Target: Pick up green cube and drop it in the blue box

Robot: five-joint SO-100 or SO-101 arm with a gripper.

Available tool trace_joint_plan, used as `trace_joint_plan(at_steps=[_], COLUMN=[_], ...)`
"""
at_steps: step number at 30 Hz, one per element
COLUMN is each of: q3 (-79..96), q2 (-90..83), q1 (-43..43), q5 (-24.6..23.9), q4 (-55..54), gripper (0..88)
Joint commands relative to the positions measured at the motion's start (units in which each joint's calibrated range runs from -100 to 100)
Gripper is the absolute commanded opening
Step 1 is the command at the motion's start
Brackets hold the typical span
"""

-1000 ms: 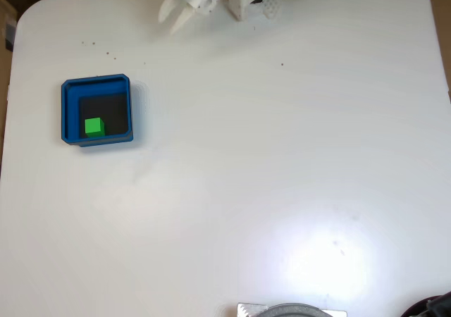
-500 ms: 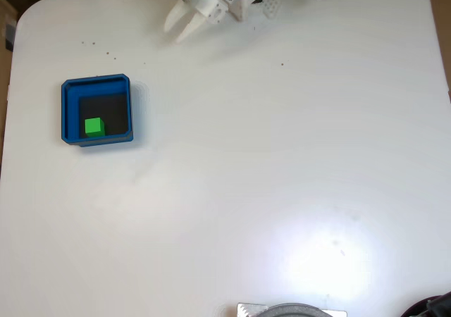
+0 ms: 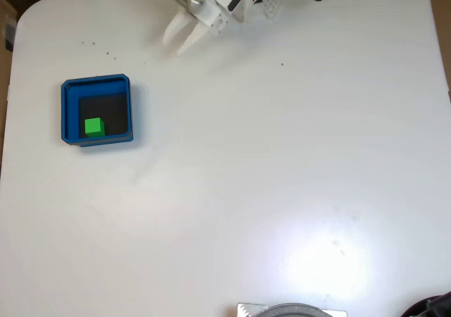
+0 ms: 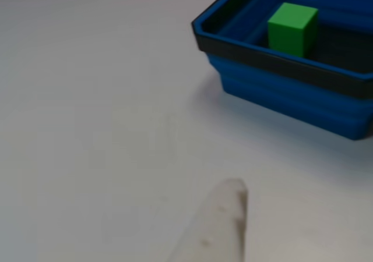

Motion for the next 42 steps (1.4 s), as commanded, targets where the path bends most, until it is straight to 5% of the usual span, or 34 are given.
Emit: trace_joint_plan(at_steps=[1, 15, 36, 42], q3=[0.4, 0.4, 0.4, 0.4], q2=[-1.1, -0.7, -0.7, -0.7], q1=[-6.6, -32.0, -43.4, -43.6], q5=[0.2, 0.0, 0.2, 0.2], q4=[-1.6, -1.2, -1.3, -1.2], gripper=[18.6, 18.6, 18.3, 9.3])
